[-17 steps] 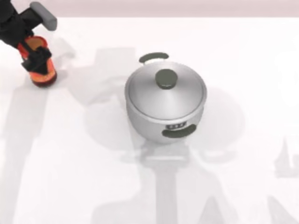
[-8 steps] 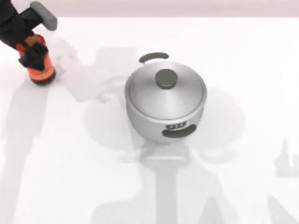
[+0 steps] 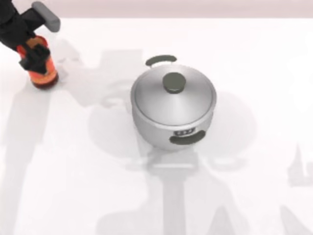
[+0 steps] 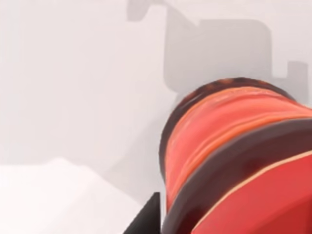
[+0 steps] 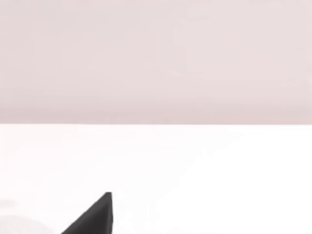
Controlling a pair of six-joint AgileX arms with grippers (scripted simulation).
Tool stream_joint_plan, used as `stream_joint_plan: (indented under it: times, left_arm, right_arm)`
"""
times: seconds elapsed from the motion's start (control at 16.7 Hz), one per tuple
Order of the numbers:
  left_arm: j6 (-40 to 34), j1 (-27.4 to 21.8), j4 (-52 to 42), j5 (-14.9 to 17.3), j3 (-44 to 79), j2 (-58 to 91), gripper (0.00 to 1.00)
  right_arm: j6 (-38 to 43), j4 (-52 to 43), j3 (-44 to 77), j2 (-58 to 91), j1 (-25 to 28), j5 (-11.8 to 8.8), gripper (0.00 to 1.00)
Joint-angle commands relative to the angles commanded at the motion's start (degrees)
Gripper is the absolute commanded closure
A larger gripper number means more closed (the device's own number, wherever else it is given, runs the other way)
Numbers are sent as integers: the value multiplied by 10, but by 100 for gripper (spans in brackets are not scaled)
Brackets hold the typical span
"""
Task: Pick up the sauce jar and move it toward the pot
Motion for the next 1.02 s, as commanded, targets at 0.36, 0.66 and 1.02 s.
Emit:
stream_joint_plan:
  times: [0.36, 0.66, 1.02]
  left_arm:
    - [1, 2, 0, 0, 0, 0, 100]
    - [2, 5, -7, -2, -65, -67, 100]
    - [4, 17, -26, -3, -223, -254, 100]
  right_arm:
    - [0, 0, 0, 0, 0, 0, 0]
    - [0, 0, 0, 0, 0, 0, 0]
    - [0, 0, 0, 0, 0, 0, 0]
